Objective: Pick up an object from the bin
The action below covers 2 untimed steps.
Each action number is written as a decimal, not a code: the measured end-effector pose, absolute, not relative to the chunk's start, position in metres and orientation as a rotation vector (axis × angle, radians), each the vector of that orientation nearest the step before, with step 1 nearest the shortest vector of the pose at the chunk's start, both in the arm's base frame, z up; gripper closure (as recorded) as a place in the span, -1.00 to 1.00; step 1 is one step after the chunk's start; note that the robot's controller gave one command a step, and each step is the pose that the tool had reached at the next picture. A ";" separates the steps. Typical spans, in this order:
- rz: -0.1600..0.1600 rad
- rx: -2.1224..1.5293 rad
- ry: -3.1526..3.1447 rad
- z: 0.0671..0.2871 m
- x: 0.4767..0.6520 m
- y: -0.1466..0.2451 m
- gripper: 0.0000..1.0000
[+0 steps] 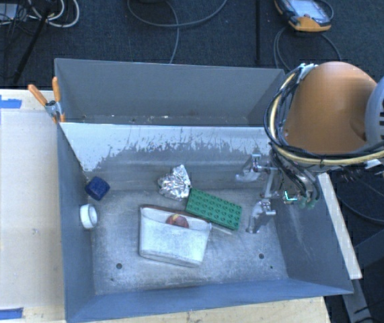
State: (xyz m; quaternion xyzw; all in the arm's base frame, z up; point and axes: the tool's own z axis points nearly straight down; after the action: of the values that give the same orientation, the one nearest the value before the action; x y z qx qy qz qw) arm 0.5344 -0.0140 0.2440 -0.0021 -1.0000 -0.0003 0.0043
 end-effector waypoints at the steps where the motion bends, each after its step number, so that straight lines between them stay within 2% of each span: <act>1: -0.001 -0.085 -3.146 0.292 0.536 -0.012 -1.00; 2: -0.002 0.334 -3.117 0.136 0.554 0.009 -1.00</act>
Offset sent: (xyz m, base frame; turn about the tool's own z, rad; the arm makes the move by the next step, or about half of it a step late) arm 0.0003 0.0019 0.0463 0.0516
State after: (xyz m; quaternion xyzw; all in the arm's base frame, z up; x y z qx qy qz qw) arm 0.5536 0.0094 0.1363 0.1065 -0.9943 -0.0007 0.0034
